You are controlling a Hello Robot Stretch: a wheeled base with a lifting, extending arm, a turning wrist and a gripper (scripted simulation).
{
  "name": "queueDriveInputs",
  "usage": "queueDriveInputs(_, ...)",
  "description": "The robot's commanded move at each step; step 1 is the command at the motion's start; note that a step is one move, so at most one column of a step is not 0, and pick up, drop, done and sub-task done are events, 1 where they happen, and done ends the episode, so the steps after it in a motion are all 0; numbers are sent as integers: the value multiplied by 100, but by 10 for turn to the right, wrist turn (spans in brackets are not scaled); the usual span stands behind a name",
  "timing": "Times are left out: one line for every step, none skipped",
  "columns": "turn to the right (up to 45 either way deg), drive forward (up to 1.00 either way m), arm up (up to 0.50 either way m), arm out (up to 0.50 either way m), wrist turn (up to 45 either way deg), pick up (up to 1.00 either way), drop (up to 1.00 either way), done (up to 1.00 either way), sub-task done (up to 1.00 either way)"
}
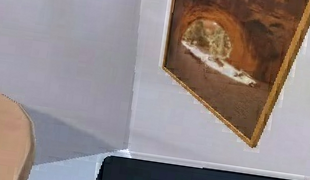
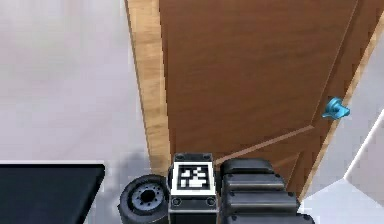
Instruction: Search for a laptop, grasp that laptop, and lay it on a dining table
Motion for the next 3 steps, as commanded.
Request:
queueDriveInputs(-450,0,0,0,0,0,0,0,0)
queueDriveInputs(-360,0,0,0,0,0,0,0,0)
queueDriveInputs(0,15,0,0,0,0,0,0,0)
